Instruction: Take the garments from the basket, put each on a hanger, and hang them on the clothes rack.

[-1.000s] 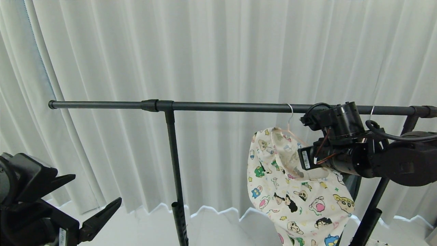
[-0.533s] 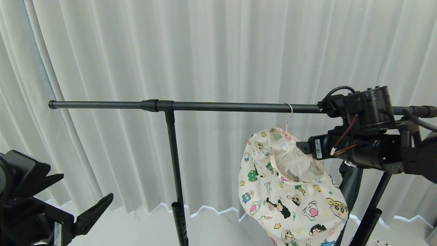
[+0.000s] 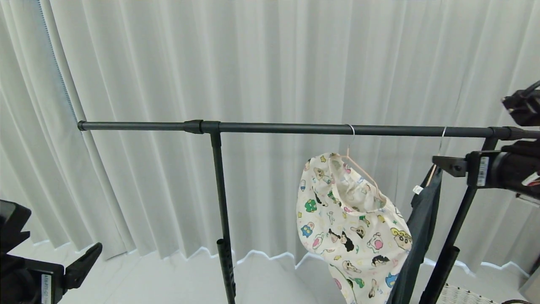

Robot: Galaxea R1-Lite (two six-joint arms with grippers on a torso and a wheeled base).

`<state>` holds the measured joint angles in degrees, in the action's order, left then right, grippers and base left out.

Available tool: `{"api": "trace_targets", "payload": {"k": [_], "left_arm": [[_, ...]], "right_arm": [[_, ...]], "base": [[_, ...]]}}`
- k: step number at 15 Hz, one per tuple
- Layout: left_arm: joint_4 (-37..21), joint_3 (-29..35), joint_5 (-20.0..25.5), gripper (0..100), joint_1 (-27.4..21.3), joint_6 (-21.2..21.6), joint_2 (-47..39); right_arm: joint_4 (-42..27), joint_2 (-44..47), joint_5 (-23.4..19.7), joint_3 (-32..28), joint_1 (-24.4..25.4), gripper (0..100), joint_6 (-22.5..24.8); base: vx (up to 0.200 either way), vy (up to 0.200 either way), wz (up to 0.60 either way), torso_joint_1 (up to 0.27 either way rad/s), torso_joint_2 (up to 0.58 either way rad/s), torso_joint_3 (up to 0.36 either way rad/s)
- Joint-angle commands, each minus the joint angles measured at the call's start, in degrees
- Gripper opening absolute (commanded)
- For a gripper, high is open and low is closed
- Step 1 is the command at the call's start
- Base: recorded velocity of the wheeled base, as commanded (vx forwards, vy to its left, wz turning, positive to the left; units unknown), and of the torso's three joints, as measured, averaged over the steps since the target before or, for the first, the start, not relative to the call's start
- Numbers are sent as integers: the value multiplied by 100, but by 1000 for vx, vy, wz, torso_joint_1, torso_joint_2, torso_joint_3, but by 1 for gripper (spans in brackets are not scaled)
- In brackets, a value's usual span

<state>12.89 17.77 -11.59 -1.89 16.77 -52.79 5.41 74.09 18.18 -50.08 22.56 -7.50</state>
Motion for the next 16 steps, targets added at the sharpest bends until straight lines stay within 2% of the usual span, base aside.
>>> {"api": "trace_targets", "payload": {"k": [1, 4, 6, 8, 10, 12, 13, 14, 15, 16], "left_arm": [[3, -222, -10, 100, 417, 1, 357], [3, -705, -247, 100, 1024, 19, 1095], [-5, -1136, -502, 100, 1129, 28, 1807], [-32, -1514, -563, 100, 1129, 72, 2659], [-84, -1742, -555, 100, 1129, 142, 3459], [-392, -1777, -537, 100, 1129, 485, 4127], [-849, -1777, -458, 100, 1103, 792, 4778], [-832, -1777, -405, 100, 1103, 792, 4716], [-832, -1777, -405, 100, 1103, 704, 4725], [-832, -1777, -423, 100, 1103, 529, 4725]], "right_arm": [[-5, -870, -51, 508, -859, 100, 416], [-14, -1705, -403, 1246, -1835, 100, 890], [-31, -2365, -587, 1870, -2221, 100, 1128], [-49, -3085, -622, 2468, -2274, 100, 1321], [-58, -3815, -1018, 2925, -2265, 100, 1690], [-102, -4307, -1185, 3180, -2265, 100, 1989], [-348, -4869, -1194, 3408, -2265, 100, 2226], [-559, -5256, -1194, 3540, -2265, 100, 2253], [-1086, -6407, -1176, 3927, -2265, 100, 2253], [-1367, -7067, -1158, 4147, -2265, 100, 2253]], "base": [[-200, 0, 0, -7, -2, 2], [-200, 0, 0, 1, 9, 5], [-200, 0, 0, -7, 5, 2], [-200, 0, 0, -2, 2, 0], [-200, 0, 0, 2, 2, 7], [-200, 0, 0, 0, 2, 7], [-200, 0, 0, -2, 2, 12], [-200, 0, 0, 2, -2, 7], [-200, 0, 0, 2, 2, 7], [-200, 0, 0, 2, -7, 2]]}}
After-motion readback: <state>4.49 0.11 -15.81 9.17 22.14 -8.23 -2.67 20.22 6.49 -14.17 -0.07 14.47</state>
